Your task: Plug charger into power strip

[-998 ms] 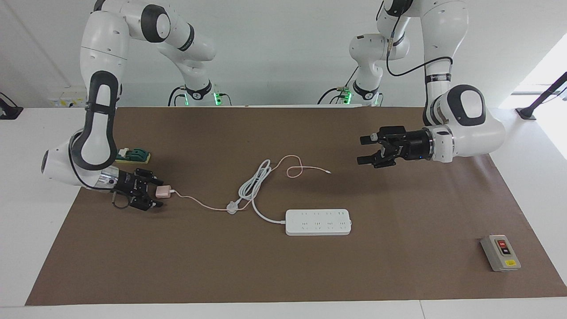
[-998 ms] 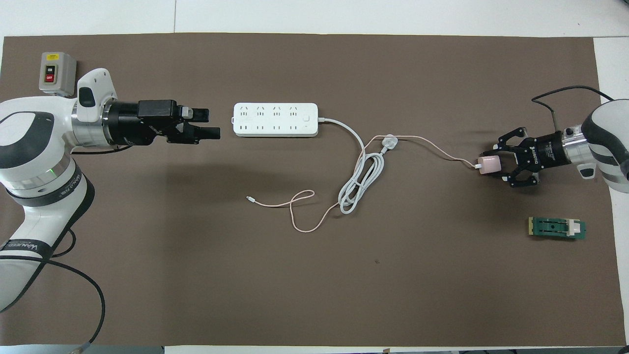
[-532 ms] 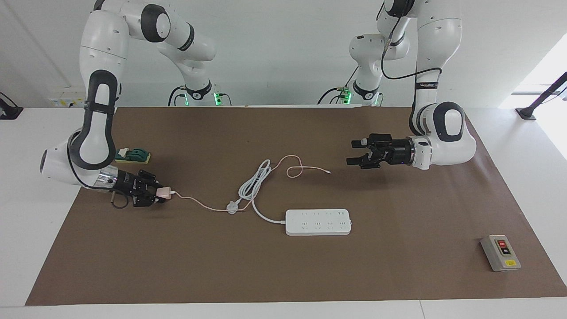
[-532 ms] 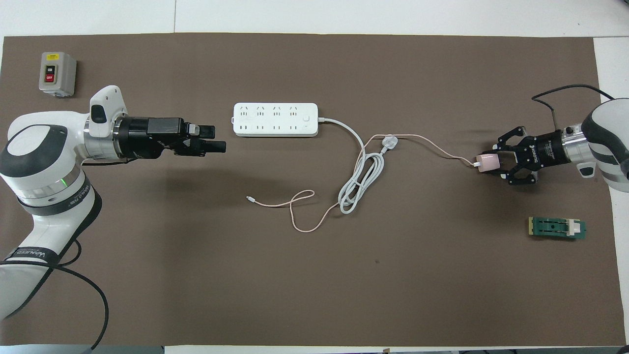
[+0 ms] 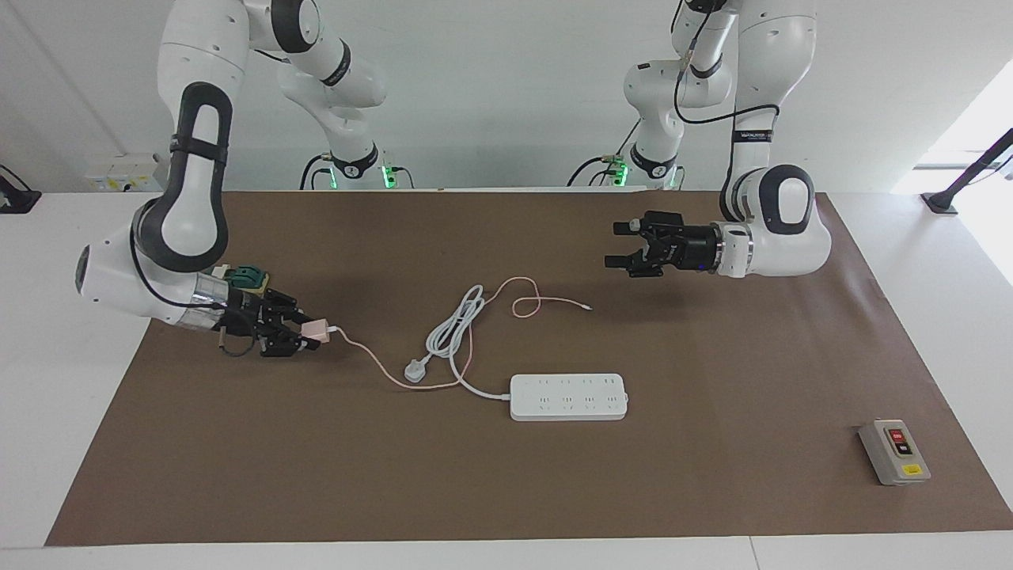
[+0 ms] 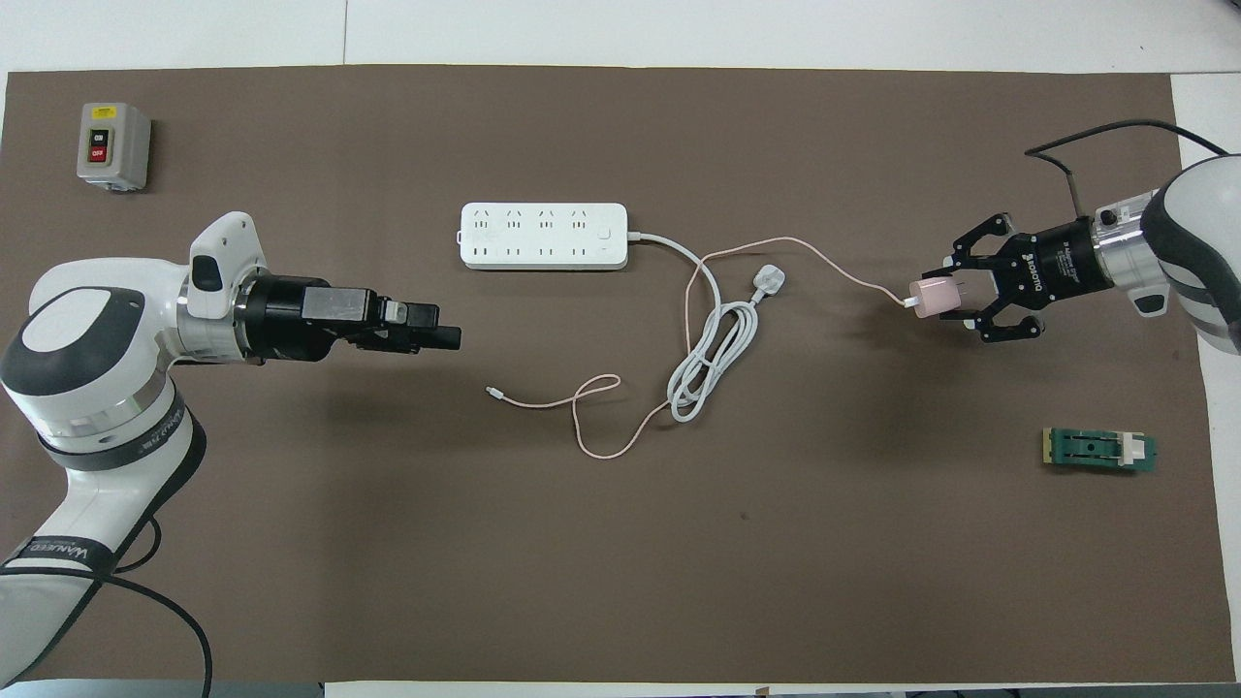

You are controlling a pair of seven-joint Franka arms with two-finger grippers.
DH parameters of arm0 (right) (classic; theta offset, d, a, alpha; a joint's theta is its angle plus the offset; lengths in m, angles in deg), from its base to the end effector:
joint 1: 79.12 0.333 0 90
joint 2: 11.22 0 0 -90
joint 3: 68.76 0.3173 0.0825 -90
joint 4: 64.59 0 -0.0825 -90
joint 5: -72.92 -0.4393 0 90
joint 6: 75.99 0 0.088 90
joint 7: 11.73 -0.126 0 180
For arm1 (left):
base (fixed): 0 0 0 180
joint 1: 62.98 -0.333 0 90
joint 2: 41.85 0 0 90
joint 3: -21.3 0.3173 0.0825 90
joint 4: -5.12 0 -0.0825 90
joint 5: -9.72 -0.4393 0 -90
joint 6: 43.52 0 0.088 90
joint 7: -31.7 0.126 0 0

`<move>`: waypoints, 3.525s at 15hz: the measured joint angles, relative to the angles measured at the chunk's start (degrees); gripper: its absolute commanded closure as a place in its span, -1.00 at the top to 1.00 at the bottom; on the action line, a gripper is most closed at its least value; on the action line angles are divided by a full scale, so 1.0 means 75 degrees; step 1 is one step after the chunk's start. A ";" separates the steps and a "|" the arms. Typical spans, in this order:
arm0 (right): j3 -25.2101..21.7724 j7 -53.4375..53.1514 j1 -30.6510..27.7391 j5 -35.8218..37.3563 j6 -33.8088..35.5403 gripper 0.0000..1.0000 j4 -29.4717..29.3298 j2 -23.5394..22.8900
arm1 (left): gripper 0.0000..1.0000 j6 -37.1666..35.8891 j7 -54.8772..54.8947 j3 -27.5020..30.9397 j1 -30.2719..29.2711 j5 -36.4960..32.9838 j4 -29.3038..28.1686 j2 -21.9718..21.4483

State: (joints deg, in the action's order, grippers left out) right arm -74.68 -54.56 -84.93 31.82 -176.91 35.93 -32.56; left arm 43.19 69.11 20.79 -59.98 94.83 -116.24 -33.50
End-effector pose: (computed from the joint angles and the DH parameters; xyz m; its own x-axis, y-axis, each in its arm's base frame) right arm 0.6609 -0.0615 0.3086 0.3004 -0.7010 -0.6468 -0.9483 -0.2924 -0.1235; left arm 0.5642 -0.1651 0.3578 0.9865 -0.1579 -0.0439 0.0389 -0.0341 0.9987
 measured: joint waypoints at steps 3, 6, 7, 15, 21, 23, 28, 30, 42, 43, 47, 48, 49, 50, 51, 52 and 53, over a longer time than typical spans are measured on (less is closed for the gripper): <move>0.0018 -0.1037 0.0607 -0.0001 0.0031 -1.00 -0.0005 0.0540 | 1.00 0.0102 0.0206 0.0003 0.0180 0.0000 -0.0523 -0.0319; 0.0025 -0.2015 0.1283 -0.0014 0.0032 -1.00 -0.0009 0.0899 | 1.00 0.0399 0.0342 0.0009 0.0228 0.0009 -0.0569 -0.0220; 0.0027 -0.2355 0.1511 -0.0030 0.0014 -1.00 -0.0024 0.0976 | 1.00 0.0535 0.0362 0.0014 0.0230 0.0060 -0.0539 -0.0144; 0.0037 -0.4623 0.3370 -0.0102 -0.1353 -1.00 -0.0422 0.1008 | 1.00 0.1143 0.0368 0.0017 0.0424 0.1476 -0.0204 0.0468; 0.0039 -0.5742 0.4527 -0.0106 -0.2437 -1.00 -0.0420 0.0946 | 1.00 0.1350 0.0355 0.0023 0.0818 0.1829 -0.0153 0.0490; 0.0037 -0.5962 0.4757 -0.0106 -0.2624 -1.00 -0.0418 0.0924 | 1.00 0.1532 0.0355 0.0029 0.0909 0.1860 -0.0129 0.0506; 0.0034 -0.6259 0.5096 -0.0106 -0.2887 -1.00 -0.0418 0.0858 | 1.00 0.1705 0.0355 0.0041 0.1140 0.2058 -0.0090 0.0526; 0.0035 -0.6325 0.5259 -0.0106 -0.2934 -1.00 -0.0418 0.0858 | 1.00 0.1713 0.0355 0.0042 0.1160 0.2117 -0.0046 0.0569; 0.0025 -0.6374 0.5336 -0.0107 -0.2957 -1.00 -0.0418 0.0858 | 1.00 0.1713 0.0778 0.0044 0.1257 0.2137 0.0088 0.0731; 0.0026 -0.6374 0.5341 -0.0107 -0.2996 -1.00 -0.0418 0.0858 | 1.00 0.1711 0.0862 0.0044 0.1261 0.2137 0.0089 0.0731; 0.0026 -0.6375 0.5348 -0.0202 -0.3090 -1.00 -0.0418 0.0857 | 1.00 0.1696 0.1170 0.0040 0.1300 0.2137 0.0097 0.0731; 0.0026 -0.6375 0.5348 -0.0220 -0.3091 -1.00 -0.0418 0.0857 | 1.00 0.1696 0.1242 0.0041 0.1342 0.2139 0.0102 0.0731; 0.0026 -0.6375 0.5348 -0.0229 -0.3091 -1.00 -0.0418 0.0857 | 1.00 0.1696 0.1328 0.0037 0.1383 0.2144 0.0109 0.0731; 0.0026 -0.6375 0.5348 -0.0232 -0.3091 -1.00 -0.0418 0.0857 | 1.00 0.1692 0.1398 0.0033 0.1429 0.2177 0.0117 0.0731; 0.0026 -0.6375 0.5348 -0.0233 -0.3091 -1.00 -0.0418 0.0857 | 1.00 0.1681 0.1481 0.0033 0.1476 0.2247 0.0123 0.0731; 0.0026 -0.6375 0.5348 -0.0234 -0.3091 -1.00 -0.0418 0.0857 | 1.00 0.1664 0.1535 0.0032 0.1509 0.2306 0.0129 0.0731; 0.0026 -0.6375 0.5348 -0.0234 -0.3091 -1.00 -0.0418 0.0857 | 1.00 0.1655 0.1580 0.0033 0.1534 0.2338 0.0135 0.0731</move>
State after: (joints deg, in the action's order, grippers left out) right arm -74.48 -102.37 -44.82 30.07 -200.09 32.79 -26.13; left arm 55.60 80.96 21.03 -48.47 112.36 -115.23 -28.02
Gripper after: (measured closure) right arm 0.493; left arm 0.000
